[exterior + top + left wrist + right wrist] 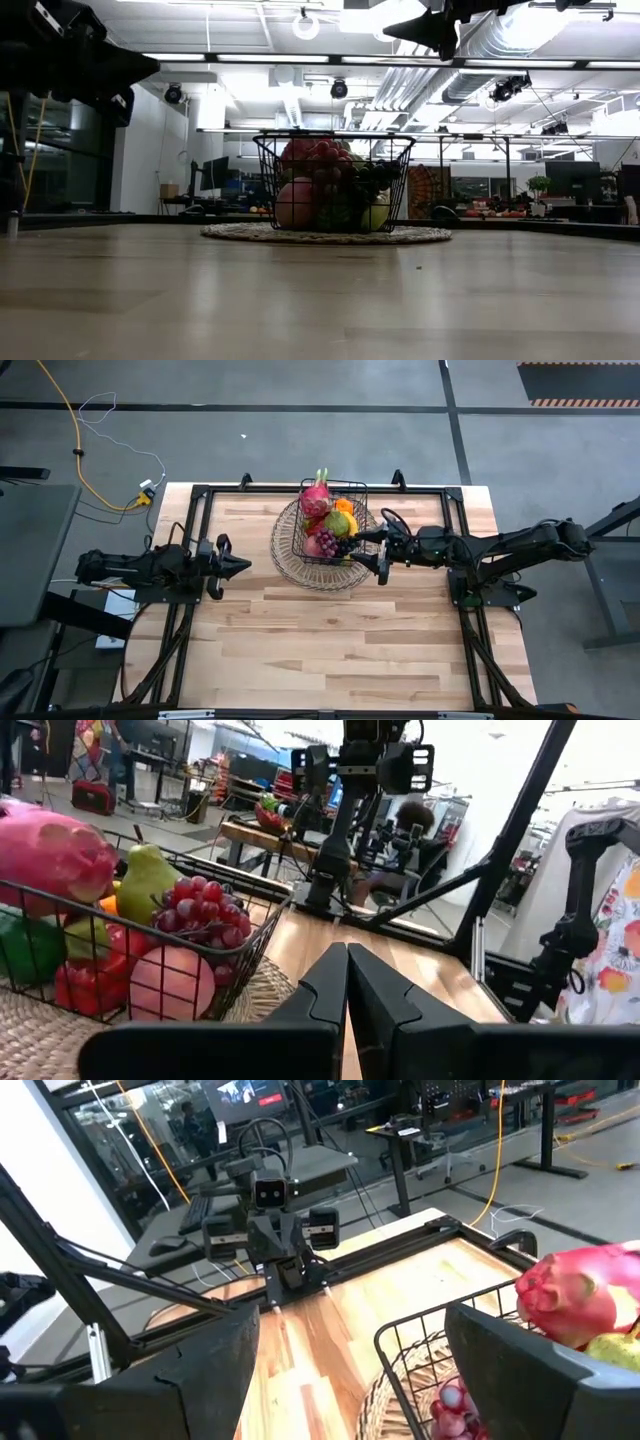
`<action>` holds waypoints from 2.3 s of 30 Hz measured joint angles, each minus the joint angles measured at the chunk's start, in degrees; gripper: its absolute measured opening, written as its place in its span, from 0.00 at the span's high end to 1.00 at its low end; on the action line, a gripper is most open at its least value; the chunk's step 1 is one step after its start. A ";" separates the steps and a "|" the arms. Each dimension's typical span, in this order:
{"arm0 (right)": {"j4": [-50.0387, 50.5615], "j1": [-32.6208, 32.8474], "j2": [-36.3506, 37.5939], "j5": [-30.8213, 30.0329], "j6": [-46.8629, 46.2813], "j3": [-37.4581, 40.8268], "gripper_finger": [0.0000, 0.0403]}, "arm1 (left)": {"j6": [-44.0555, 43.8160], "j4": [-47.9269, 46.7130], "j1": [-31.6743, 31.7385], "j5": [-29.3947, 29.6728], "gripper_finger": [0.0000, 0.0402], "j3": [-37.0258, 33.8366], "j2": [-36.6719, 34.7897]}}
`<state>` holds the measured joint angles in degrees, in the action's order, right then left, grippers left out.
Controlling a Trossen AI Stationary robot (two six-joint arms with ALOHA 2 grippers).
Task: Build produce basket
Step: Return to Home Position
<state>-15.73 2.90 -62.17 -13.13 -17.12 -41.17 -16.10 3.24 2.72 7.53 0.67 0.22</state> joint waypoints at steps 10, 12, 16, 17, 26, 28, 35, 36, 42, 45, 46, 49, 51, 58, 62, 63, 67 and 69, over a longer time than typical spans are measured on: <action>0.11 -0.01 -0.01 -0.01 -0.75 0.00 0.23 | 4.43 1.86 2.09 -3.27 1.00 0.00 -0.04; 0.11 -0.02 0.00 -0.02 -0.58 0.00 0.23 | 4.31 1.66 2.29 -4.80 1.00 0.00 -0.04; 0.11 -0.02 0.00 -0.09 -0.99 0.00 0.23 | 4.28 0.83 2.29 -4.94 1.00 0.00 -0.04; 0.16 -0.01 0.00 -0.39 -1.05 0.00 0.24 | 4.27 0.82 2.29 -4.94 1.00 0.00 -0.04; 12.68 -1.30 2.62 -0.85 -8.38 0.04 0.50 | 4.27 0.84 2.29 -4.77 1.00 0.00 -0.04; 15.55 -1.90 4.14 0.31 -6.62 0.16 0.64 | 4.27 0.84 2.29 -4.77 1.00 0.00 -0.02; 10.97 -8.19 16.78 13.68 -9.70 11.67 0.95 | 4.27 0.83 2.29 -4.78 1.00 0.00 -0.02; 9.24 -8.55 19.43 14.33 -10.86 14.04 0.94 | 4.27 0.85 2.29 -4.77 1.00 0.00 -0.02; 5.24 -7.96 34.14 13.01 -13.96 24.28 0.99 | 4.27 0.84 2.29 -4.75 1.00 0.00 -0.02; 4.65 -7.38 39.15 9.48 -13.95 27.77 0.99 | 4.27 0.84 2.29 -4.77 1.00 0.00 -0.02; 4.12 -7.25 40.42 8.61 -13.95 28.89 0.99 | 4.27 0.84 2.29 -4.77 1.00 0.00 -0.02; 1.06 -7.07 42.98 7.60 -13.96 32.35 1.00 | 4.27 0.84 2.29 -4.77 1.00 0.00 -0.02; -2.05 -6.68 43.88 7.30 -13.93 34.91 1.00 | 4.27 0.84 2.29 -4.77 1.00 0.00 -0.02; -4.51 -5.80 49.17 7.40 -13.97 40.58 1.00 | 4.27 0.84 2.29 -4.77 1.00 0.00 -0.03; 0.14 -5.79 55.07 7.62 -13.82 40.54 1.00 | 4.27 0.84 2.29 -4.77 1.00 0.00 -0.03; 1.95 -5.77 56.79 7.63 -13.71 40.54 1.00 | 4.27 0.84 2.29 -4.77 1.00 0.00 -0.04; 9.83 -5.79 62.13 7.59 -13.41 40.54 1.00 | 4.27 0.84 2.29 -4.77 1.00 0.00 -0.03; 12.17 -5.79 61.92 7.53 -12.77 40.54 1.00 | 4.27 0.84 2.29 -4.77 1.00 0.00 -0.02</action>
<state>-3.55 -2.90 -0.25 -5.59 -29.89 -0.62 -11.84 4.08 5.02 2.76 0.67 0.21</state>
